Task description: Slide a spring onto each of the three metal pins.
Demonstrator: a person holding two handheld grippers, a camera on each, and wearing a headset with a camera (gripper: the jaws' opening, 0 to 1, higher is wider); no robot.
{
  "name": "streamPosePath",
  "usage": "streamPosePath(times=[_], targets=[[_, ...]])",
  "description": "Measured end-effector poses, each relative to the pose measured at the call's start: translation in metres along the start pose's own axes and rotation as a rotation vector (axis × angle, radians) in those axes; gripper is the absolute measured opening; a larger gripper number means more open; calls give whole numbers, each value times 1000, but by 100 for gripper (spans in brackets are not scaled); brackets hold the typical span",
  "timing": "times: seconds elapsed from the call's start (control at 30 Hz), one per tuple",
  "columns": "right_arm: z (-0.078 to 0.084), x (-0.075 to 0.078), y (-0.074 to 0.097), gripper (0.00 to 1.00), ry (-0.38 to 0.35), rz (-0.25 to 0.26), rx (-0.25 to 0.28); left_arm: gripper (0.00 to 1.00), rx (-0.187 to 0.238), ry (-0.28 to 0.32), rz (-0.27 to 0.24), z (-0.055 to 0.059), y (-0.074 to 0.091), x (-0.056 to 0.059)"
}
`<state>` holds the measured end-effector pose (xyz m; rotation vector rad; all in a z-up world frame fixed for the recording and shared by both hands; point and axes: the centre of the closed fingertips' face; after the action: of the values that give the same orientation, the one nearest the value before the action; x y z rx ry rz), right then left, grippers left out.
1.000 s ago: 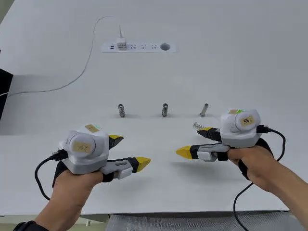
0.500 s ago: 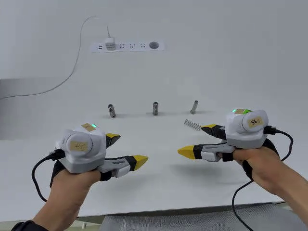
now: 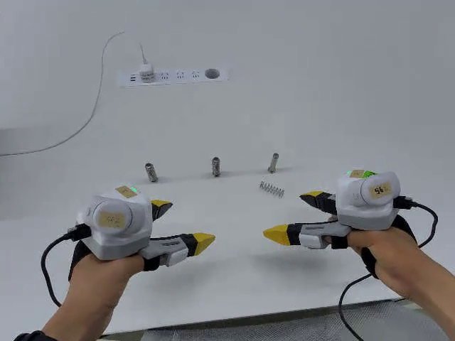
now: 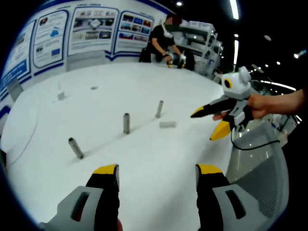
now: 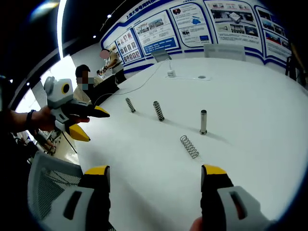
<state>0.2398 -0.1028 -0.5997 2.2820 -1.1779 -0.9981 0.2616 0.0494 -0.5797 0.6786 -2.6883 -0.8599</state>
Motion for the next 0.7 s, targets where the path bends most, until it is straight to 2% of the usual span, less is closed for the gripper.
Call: streamPosePath(times=[0.3,0.7], targets=[[6,10,12,81,-11,17,0,68,-1,-25,33,-12,-16,11],[13,15,22,82,-13,20,-5,73,-33,-67,89,-16,-35,27]])
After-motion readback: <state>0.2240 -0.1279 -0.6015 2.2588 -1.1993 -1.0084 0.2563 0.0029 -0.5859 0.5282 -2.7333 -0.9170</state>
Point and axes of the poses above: the centre of the closed fingertips' face, and the gripper's own axes: y roughly backward along the fingers, x roughly to its right, z roughly out of its underside, and after that the axes turned 10 degrees about -y, right-handed
